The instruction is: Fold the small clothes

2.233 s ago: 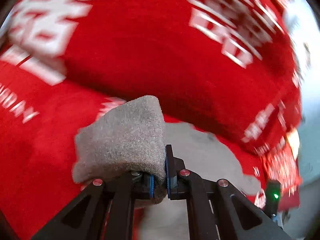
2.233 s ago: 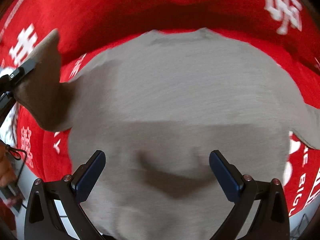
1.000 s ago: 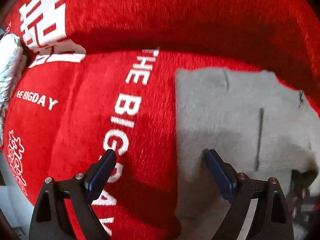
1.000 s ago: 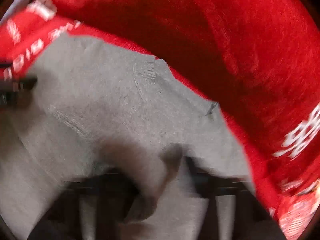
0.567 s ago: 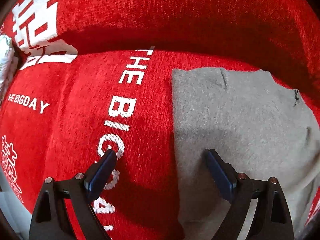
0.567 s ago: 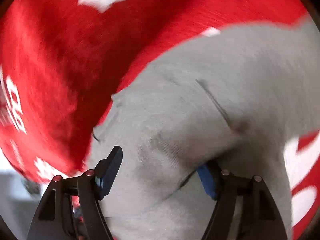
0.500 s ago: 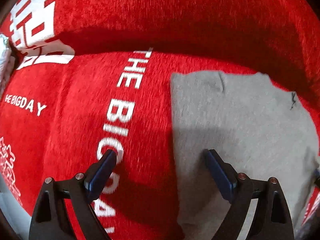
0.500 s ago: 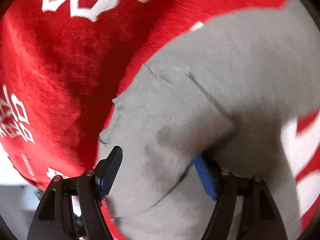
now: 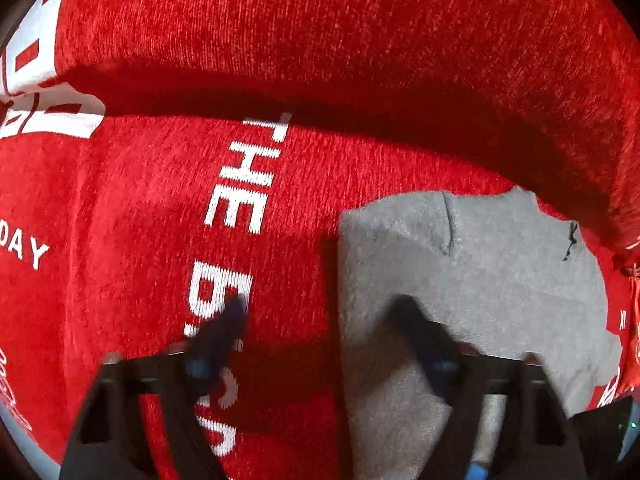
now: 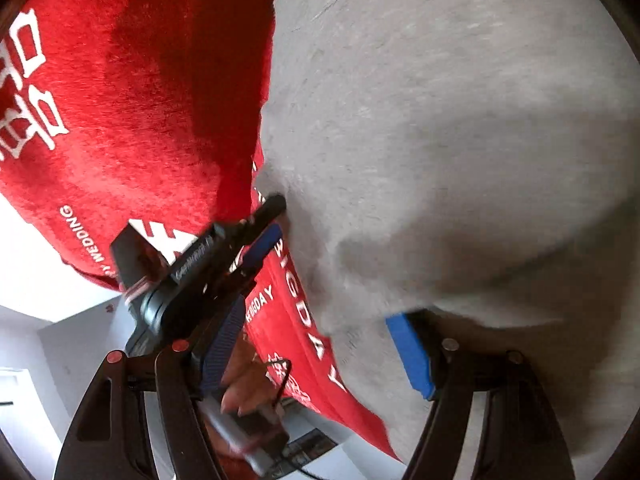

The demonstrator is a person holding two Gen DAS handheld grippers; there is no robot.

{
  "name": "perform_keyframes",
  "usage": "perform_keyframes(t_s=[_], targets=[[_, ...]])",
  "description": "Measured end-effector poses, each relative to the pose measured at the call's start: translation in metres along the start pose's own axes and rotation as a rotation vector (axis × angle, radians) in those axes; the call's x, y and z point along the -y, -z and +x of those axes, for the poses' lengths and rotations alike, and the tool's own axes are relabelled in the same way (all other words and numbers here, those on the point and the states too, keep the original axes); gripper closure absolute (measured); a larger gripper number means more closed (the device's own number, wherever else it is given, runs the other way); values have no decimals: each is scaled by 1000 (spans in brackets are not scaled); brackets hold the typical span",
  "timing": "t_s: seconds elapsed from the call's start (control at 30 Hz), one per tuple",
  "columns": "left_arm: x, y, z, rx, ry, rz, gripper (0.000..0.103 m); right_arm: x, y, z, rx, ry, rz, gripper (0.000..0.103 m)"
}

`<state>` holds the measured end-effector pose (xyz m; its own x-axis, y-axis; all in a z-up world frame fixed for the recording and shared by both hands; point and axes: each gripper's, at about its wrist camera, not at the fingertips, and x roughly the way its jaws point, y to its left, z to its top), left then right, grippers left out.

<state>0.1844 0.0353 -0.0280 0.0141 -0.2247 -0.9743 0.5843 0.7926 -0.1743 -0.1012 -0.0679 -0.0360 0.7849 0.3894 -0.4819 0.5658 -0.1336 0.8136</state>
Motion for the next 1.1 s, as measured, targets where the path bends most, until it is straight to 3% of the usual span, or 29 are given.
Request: perform_keyframes(t_s=[0.03, 0.07, 0.1, 0.17, 0.27, 0.4, 0.43, 0.47, 0.53, 0.6, 0.7, 0.8, 0.87, 0.9, 0.97, 1.03, 1.07, 1.1], targets=[[1, -1, -2, 0, 25, 18, 68, -2, -1, 5, -1, -9, 9, 57], [1, -3, -3, -15, 91, 26, 96, -3, -2, 11, -17, -26, 24, 89], [0, -4, -4, -21, 110, 24, 95, -4, -1, 19, -24, -39, 31, 95], [-1, -7, -9, -8, 119, 39, 95, -11, 5, 20, -37, -89, 7, 95], [-7, -9, -21, 27, 127, 65, 95, -21, 8, 37, -68, -89, -28, 95], [-27, -13, -10, 22, 54, 78, 95, -6, 10, 59, -115, 64, -53, 96], [-32, -12, -6, 16, 32, 69, 95, -4, 10, 57, -123, 46, -50, 95], [-29, -5, -7, 23, 26, 65, 96, -5, 10, 54, -130, 53, -51, 92], [-32, -4, -9, 38, 31, 48, 96, -11, 10, 33, -147, 86, -99, 69], [-31, -3, -16, 44, 4, 47, 96, -19, 5, -5, -91, 124, -173, 31], [-32, 3, -37, 78, 15, 42, 96, -9, -11, -75, 50, 220, -216, 29], [-25, 11, -58, 112, 29, 71, 95, 22, -39, -156, 240, 311, -131, 29], [-17, 17, -64, 122, 36, 102, 95, 30, -48, -178, 297, 307, -56, 29], [-3, 22, -61, 119, 35, 121, 95, 35, -59, -183, 328, 249, -1, 29], [8, 29, -55, 111, 7, 153, 95, 38, -69, -186, 351, 226, 40, 30], [18, 39, -43, 92, -36, 155, 95, 28, -81, -183, 363, 249, 17, 56], [20, 43, -34, 73, -43, 140, 95, 26, -85, -186, 354, 271, -13, 96], [19, 46, -29, 61, -47, 122, 95, 12, -91, -182, 340, 296, -92, 95]])
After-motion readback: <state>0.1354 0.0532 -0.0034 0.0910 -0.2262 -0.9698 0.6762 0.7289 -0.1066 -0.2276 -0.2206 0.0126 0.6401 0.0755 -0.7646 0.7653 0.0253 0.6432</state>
